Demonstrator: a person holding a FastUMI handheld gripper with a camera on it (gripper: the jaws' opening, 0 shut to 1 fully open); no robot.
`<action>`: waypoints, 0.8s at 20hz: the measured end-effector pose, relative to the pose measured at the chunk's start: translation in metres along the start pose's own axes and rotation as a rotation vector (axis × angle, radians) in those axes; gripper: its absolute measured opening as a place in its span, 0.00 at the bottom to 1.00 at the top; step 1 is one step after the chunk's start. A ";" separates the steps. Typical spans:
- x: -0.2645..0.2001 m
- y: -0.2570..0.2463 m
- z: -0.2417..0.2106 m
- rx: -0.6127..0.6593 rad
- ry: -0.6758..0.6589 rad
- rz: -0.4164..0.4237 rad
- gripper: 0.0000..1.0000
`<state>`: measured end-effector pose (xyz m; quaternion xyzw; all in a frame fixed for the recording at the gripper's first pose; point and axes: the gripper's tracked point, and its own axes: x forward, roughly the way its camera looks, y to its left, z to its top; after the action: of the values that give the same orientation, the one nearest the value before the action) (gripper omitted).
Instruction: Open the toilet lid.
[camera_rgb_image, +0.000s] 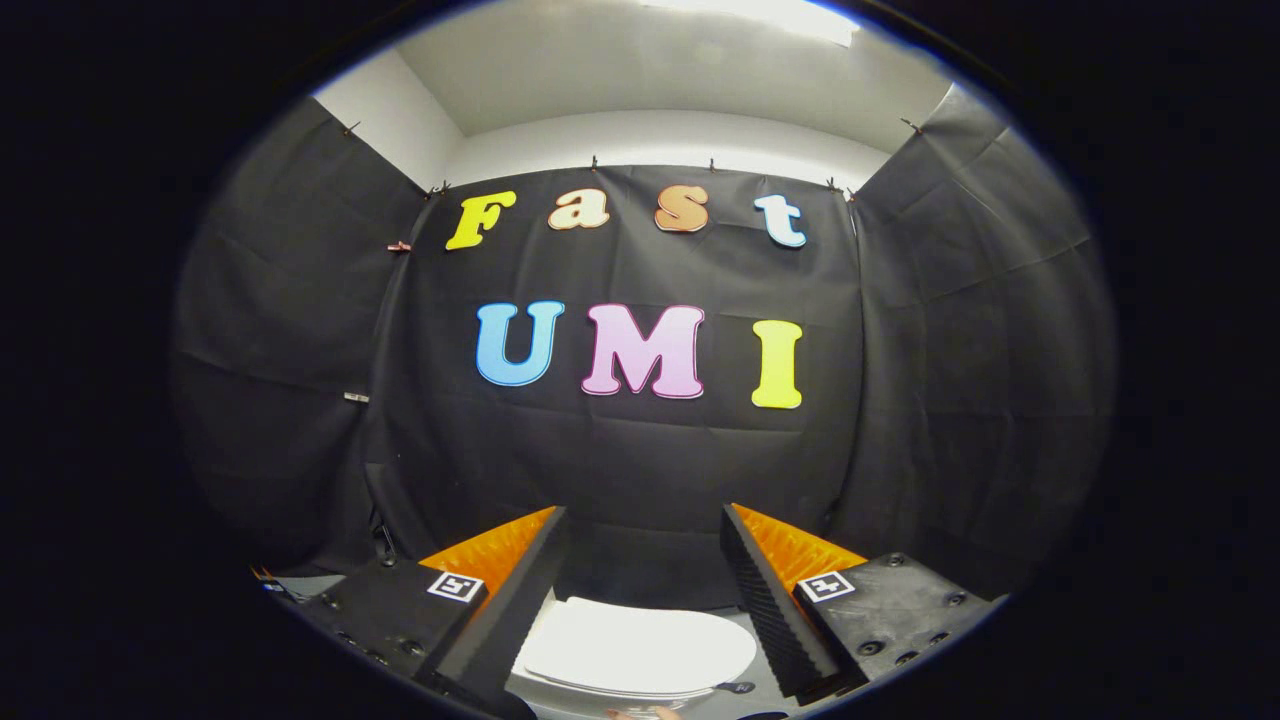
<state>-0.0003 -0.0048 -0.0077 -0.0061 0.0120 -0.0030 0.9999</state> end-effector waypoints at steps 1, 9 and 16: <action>0.000 0.000 0.002 0.000 -0.003 -0.001 0.98; 0.000 -0.001 0.004 -0.012 -0.011 -0.011 0.98; 0.001 -0.010 0.001 -0.012 -0.006 -0.039 0.98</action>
<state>0.0010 -0.0149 -0.0061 -0.0121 0.0088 -0.0222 0.9996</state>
